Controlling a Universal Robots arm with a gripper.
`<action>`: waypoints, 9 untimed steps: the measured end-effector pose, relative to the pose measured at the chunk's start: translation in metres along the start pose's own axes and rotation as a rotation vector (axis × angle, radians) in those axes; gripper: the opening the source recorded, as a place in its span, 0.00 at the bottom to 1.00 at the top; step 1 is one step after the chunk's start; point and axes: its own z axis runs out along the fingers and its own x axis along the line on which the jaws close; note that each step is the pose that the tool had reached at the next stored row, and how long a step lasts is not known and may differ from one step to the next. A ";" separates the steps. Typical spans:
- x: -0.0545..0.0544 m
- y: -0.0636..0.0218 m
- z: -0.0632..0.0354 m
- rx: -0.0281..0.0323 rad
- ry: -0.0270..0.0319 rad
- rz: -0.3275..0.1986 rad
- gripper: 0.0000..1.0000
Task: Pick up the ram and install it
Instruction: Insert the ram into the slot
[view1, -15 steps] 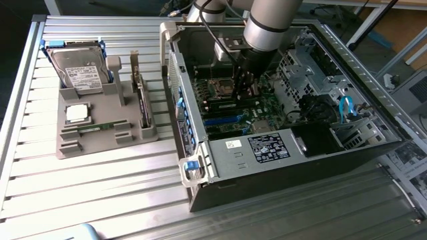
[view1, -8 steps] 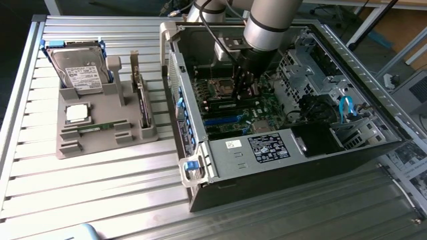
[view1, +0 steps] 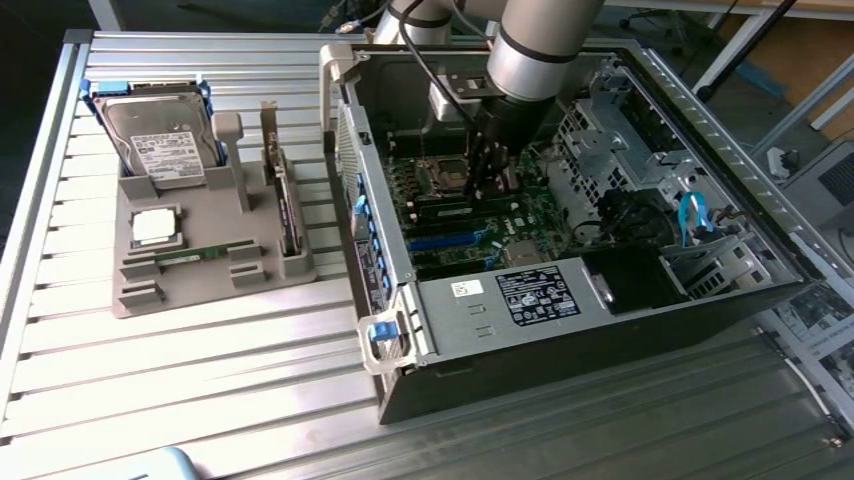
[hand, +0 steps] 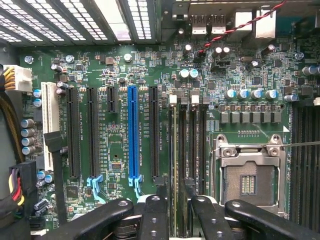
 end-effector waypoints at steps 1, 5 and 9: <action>-0.001 -0.0003 0.0000 -0.0001 0.0030 0.000 0.26; -0.001 -0.0010 -0.0003 0.0000 0.0060 0.000 0.26; -0.004 -0.0011 -0.0015 0.0000 0.0064 0.000 0.26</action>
